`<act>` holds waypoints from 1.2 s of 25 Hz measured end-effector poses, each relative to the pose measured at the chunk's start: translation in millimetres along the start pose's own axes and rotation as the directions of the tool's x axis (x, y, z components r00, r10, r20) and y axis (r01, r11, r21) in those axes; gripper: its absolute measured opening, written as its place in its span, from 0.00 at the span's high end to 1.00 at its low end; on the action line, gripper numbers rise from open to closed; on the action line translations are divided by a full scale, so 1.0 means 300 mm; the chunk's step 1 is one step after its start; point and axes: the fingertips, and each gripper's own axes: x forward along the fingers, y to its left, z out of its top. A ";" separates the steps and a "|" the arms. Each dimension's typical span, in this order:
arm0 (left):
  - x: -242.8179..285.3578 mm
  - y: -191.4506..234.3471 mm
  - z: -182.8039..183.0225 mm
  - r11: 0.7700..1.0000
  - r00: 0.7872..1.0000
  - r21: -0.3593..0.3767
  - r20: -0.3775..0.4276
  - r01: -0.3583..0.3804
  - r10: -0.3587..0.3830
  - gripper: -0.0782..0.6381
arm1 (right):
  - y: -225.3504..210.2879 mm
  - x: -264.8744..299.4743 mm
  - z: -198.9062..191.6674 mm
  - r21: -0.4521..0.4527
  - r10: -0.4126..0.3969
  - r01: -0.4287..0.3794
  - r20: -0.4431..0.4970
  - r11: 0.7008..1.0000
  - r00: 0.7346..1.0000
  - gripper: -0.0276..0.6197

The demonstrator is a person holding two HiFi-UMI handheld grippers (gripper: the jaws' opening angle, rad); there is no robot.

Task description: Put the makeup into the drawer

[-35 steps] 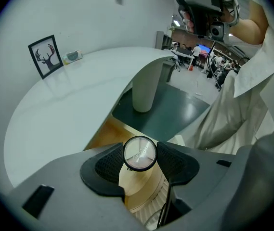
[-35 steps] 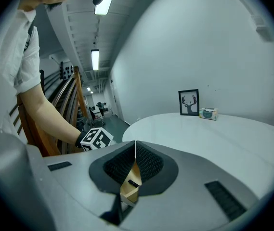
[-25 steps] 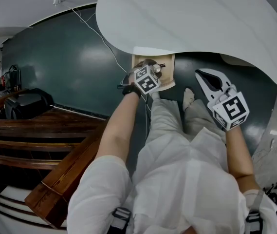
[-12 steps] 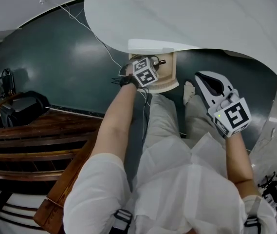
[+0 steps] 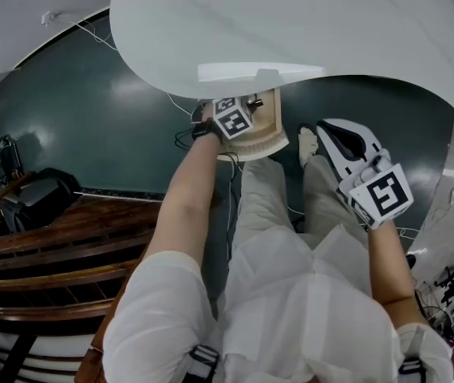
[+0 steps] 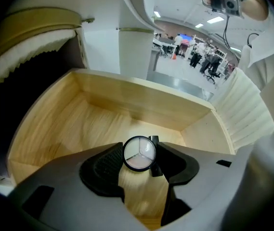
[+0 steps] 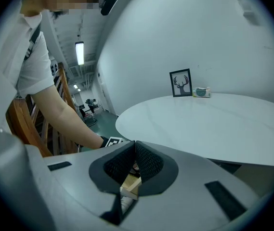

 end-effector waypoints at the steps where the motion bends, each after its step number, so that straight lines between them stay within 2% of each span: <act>1: 0.011 0.000 -0.004 1.000 1.000 -0.006 -0.005 0.009 -0.009 0.58 | -0.004 0.000 -0.005 0.003 -0.003 0.003 -0.002 1.000 1.000 0.94; 5: 0.046 -0.010 -0.030 0.999 0.999 -0.007 -0.039 0.033 -0.033 0.58 | -0.012 0.000 -0.017 0.014 -0.012 0.012 -0.008 1.000 1.000 0.94; 13: 0.055 0.000 -0.012 0.998 0.999 -0.048 -0.021 0.035 -0.036 0.57 | -0.027 0.001 -0.025 0.014 -0.022 0.022 -0.010 1.000 1.000 0.94; 30: -0.008 -0.025 0.009 0.998 0.999 -0.056 -0.024 0.040 -0.042 0.53 | -0.011 -0.013 0.010 -0.009 -0.005 0.005 -0.001 1.000 1.000 0.94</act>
